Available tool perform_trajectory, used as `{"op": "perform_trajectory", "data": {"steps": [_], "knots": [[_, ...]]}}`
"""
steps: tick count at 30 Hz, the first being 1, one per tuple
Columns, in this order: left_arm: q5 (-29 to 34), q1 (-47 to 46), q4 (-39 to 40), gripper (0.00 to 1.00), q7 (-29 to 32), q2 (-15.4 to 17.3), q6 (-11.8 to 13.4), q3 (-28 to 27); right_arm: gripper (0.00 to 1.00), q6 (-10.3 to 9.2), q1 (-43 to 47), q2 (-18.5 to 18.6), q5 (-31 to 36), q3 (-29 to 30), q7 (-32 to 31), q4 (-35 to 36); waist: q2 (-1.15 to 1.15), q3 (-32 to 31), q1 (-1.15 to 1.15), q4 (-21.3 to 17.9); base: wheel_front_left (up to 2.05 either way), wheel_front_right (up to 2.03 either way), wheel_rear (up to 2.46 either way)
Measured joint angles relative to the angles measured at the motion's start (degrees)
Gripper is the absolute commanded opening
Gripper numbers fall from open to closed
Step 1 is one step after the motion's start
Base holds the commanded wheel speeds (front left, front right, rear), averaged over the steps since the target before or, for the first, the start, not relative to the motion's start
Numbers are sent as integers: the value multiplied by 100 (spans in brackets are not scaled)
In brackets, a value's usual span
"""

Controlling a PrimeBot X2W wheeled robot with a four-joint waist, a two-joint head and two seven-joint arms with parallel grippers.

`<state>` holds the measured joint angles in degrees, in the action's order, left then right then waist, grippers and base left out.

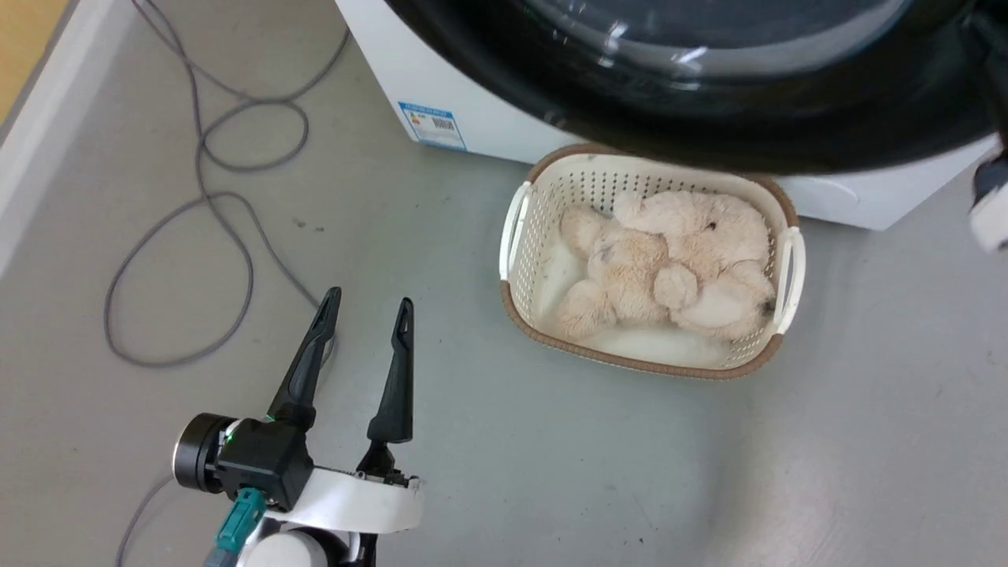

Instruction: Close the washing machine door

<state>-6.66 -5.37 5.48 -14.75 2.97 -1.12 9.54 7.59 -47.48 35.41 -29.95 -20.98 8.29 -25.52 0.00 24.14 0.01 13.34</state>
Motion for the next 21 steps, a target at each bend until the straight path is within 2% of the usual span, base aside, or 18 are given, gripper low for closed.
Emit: {"op": "perform_trajectory", "data": {"steps": [6, 11, 21], "knots": [[-15, -79, 42, 100, 0, -2, 65, 58, 0, 5, -664, 4, -75, 7, -212, -706, 0, 124, 0, 28, 0, 0, 0], [-15, -148, 155, 100, -1, -5, 152, 102, 0, 88, -931, -104, -36, -96, -207, -1150, 0, 169, 0, 49, 0, 0, 0], [-16, -148, 59, 100, 0, -8, 192, 93, 0, 51, -995, -247, -141, -311, 204, -1635, 0, -87, 0, -67, 0, 0, 0]]}}
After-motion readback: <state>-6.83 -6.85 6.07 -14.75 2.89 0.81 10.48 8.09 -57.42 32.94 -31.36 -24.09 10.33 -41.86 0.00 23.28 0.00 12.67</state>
